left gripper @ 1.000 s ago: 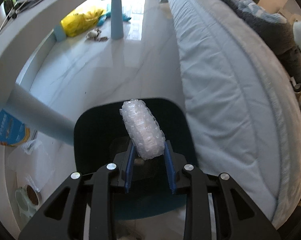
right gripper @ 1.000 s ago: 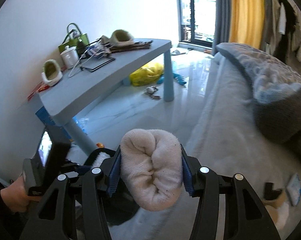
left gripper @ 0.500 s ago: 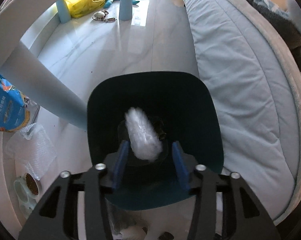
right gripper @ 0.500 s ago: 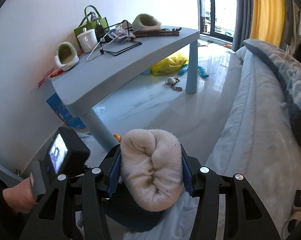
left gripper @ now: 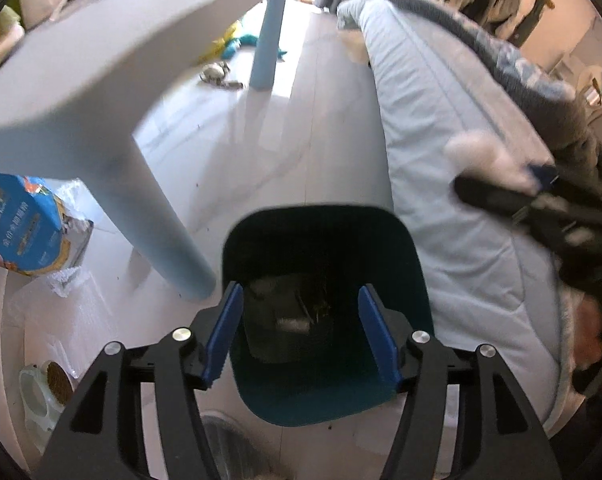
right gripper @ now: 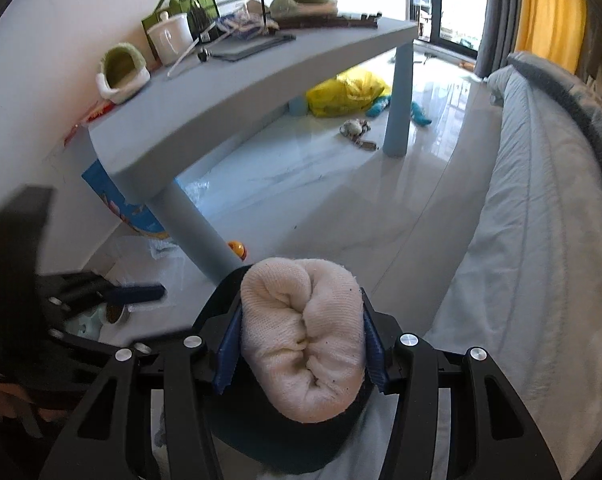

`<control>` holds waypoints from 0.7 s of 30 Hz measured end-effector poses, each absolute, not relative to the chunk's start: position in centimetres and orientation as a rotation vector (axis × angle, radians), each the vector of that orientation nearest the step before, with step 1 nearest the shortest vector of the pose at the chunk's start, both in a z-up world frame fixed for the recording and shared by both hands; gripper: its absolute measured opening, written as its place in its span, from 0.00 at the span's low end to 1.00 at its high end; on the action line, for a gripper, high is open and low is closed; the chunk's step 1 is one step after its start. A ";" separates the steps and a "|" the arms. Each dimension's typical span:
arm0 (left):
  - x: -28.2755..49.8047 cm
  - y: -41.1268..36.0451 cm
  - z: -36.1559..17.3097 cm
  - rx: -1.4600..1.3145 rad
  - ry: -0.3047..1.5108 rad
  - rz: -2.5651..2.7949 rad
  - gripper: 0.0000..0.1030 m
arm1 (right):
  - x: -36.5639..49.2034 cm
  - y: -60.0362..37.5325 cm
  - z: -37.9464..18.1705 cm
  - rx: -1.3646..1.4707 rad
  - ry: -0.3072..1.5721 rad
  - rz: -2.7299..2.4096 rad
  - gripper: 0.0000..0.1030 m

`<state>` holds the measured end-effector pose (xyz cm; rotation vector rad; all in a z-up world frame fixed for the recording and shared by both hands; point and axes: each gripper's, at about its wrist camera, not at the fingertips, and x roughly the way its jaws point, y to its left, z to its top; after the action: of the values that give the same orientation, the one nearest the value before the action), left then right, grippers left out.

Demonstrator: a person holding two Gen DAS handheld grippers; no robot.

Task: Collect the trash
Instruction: 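Lower the rolled white sock into the bin and open the right tool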

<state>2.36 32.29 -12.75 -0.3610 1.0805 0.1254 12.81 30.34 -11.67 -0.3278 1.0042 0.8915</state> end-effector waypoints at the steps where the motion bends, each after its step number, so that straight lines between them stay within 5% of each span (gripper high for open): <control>1: 2.2 32.5 -12.4 -0.354 1.068 0.135 0.62 | 12.9 30.5 -12.0 -0.329 1.014 0.893 0.51; 18: 0.5 31.5 -2.1 -0.270 0.778 0.166 0.49 | 10.7 33.2 -17.9 -0.486 1.148 0.892 0.51; 21: 0.3 30.9 -0.9 -0.252 0.741 0.165 0.48 | 10.3 33.1 -18.0 -0.507 1.169 0.894 0.57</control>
<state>0.28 30.89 -0.89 -0.2519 0.7410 0.1652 10.31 33.14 -18.01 -0.5070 1.1686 0.8944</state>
